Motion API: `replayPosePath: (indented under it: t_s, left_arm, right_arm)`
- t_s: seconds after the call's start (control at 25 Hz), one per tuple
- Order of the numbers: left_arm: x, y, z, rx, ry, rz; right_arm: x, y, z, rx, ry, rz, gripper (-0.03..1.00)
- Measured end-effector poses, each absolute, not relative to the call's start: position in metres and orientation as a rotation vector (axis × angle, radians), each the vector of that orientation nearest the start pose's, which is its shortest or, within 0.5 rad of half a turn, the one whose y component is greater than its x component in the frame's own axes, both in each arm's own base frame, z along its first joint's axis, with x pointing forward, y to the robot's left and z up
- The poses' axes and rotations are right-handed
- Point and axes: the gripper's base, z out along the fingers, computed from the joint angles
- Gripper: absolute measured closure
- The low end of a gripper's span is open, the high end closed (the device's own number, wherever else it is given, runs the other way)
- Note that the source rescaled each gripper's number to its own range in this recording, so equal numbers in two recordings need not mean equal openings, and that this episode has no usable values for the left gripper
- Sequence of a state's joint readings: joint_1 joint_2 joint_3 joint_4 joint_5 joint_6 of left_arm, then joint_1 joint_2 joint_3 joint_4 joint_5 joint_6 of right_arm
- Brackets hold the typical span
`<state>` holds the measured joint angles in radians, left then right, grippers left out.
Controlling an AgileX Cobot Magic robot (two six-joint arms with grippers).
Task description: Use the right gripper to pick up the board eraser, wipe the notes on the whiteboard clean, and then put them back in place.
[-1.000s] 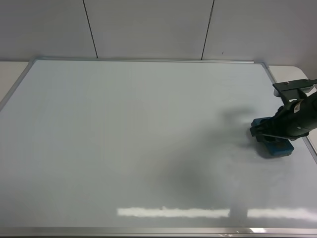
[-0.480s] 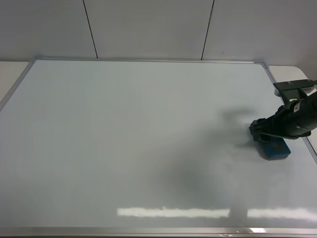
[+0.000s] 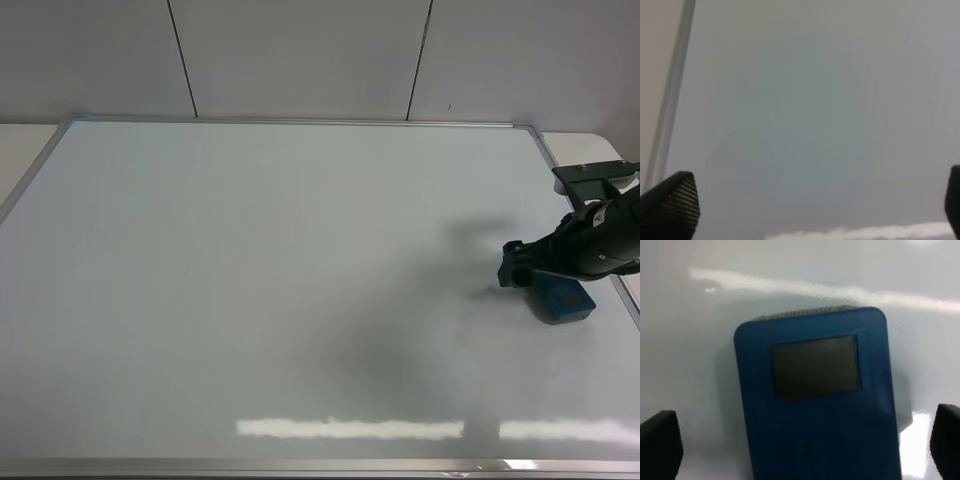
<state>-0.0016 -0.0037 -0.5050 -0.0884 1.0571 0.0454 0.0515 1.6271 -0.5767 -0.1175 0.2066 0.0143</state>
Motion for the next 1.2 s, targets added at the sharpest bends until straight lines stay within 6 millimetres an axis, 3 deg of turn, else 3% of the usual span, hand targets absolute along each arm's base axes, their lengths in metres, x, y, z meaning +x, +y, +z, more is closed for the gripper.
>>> replayPosePath:
  t_s: [0.52, 0.88, 1.2]
  left_arm:
    - [-0.006, -0.007, 0.279, 0.052, 2.029, -0.078]
    - [-0.006, -0.007, 0.279, 0.052, 2.029, -0.078]
    - [-0.006, -0.007, 0.279, 0.052, 2.029, -0.078]
  right_arm:
    - [0.251, 0.011, 0.132, -0.164, 2.711, -0.031, -0.03]
    - [0.237, 0.015, 0.19, -0.124, 2.512, 0.001, -0.03]
    - [0.199, 0.026, 0.25, -0.123, 2.322, 0.093, -0.03]
